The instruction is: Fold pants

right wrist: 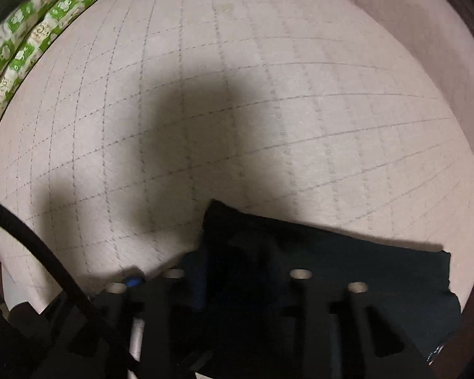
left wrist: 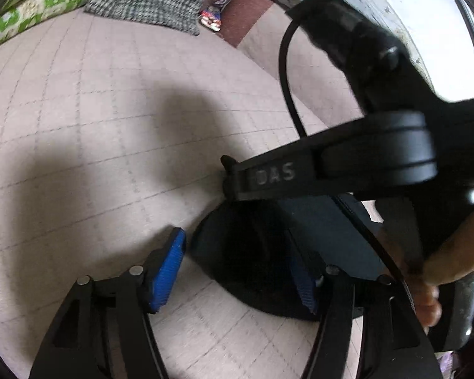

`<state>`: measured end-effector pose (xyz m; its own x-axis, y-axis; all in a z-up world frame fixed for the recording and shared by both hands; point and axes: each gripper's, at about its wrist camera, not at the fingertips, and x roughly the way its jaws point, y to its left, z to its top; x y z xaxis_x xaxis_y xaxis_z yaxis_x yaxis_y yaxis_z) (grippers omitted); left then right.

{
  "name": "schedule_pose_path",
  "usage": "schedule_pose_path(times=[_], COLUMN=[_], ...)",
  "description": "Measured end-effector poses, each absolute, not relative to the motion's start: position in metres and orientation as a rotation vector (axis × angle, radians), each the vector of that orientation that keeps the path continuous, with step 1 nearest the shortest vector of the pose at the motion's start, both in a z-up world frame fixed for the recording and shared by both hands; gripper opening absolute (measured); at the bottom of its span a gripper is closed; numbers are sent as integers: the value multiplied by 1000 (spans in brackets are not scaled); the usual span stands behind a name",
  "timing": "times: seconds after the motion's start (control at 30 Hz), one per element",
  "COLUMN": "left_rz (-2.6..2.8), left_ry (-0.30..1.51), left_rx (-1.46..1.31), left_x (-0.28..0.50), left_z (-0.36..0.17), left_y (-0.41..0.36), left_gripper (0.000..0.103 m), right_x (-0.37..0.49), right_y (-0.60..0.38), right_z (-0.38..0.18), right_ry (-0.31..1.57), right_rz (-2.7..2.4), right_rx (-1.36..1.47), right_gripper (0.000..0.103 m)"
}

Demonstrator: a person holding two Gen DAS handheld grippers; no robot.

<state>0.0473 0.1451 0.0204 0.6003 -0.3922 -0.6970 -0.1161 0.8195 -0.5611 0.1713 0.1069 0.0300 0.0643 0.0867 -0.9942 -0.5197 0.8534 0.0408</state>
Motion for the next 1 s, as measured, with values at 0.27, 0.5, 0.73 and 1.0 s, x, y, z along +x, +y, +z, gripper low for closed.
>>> schedule_pose_path(times=[0.27, 0.5, 0.73, 1.0], left_rz=[-316, -378, -433, -447], left_ry=[940, 900, 943, 1031], left_rx=[-639, -646, -619, -514], left_x=[51, 48, 63, 99], left_z=[23, 46, 50, 38], left_y=[123, 105, 41, -29], left_gripper=[19, 19, 19, 20], right_x=[164, 157, 148, 149], right_y=[75, 20, -58, -149], right_z=[48, 84, 80, 49], right_ry=[1407, 1345, 1316, 1315], right_rz=[539, 573, 515, 441], right_rx=[-187, -42, 53, 193], right_gripper=[20, 20, 20, 20])
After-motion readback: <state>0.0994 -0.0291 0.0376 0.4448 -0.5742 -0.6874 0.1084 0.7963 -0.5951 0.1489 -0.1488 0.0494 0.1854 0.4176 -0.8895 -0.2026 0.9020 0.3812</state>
